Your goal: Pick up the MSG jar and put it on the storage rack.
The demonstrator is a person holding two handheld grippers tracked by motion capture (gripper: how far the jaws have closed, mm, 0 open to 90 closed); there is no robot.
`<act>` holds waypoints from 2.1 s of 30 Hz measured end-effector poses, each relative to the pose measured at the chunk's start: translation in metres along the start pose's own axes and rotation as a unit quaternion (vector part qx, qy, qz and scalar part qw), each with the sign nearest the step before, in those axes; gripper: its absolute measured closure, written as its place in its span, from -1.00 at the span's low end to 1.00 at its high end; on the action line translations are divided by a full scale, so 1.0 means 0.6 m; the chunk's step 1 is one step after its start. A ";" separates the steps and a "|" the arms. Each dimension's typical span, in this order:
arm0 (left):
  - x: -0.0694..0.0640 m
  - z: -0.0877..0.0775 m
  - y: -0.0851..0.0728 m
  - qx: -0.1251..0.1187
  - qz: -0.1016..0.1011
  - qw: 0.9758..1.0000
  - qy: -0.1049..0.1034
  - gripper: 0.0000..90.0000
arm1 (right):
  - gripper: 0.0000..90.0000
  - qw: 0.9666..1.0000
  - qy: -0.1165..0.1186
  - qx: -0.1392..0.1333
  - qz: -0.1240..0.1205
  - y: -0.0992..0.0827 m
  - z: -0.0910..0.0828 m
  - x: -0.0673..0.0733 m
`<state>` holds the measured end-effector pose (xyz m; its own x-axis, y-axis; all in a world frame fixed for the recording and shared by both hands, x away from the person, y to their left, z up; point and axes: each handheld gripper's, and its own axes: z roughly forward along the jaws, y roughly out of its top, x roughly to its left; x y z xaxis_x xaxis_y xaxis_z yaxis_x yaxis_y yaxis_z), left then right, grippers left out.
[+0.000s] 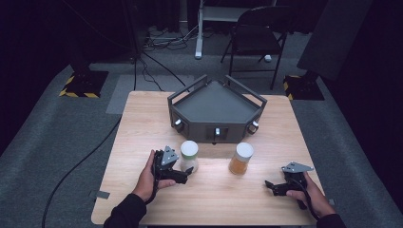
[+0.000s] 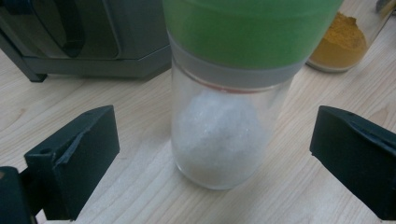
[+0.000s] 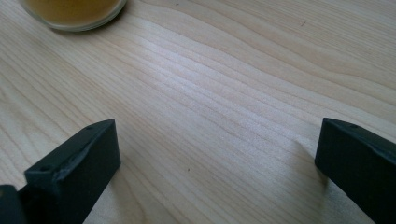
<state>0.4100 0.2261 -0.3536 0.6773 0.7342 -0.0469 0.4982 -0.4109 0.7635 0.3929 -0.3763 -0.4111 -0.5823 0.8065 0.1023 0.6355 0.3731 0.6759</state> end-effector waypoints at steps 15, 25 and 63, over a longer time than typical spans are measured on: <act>-0.002 0.032 0.002 -0.015 -0.037 0.999 -0.009 -0.97 | -1.00 1.000 0.000 0.000 0.000 0.000 0.000 0.000; -0.021 0.058 -0.007 -0.041 -0.060 0.997 0.010 -0.89 | -1.00 1.000 0.001 0.000 0.000 0.000 0.000 0.000; -0.038 0.030 0.023 -0.091 -0.031 0.994 0.045 -0.22 | -1.00 1.000 0.002 0.000 -0.001 0.000 0.000 -0.001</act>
<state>0.4112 0.1940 -0.3536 0.5930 0.8040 -0.0449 0.4250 -0.2651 0.8655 0.3936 -0.3769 -0.4112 -0.5856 0.8040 0.1033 0.6343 0.3752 0.6760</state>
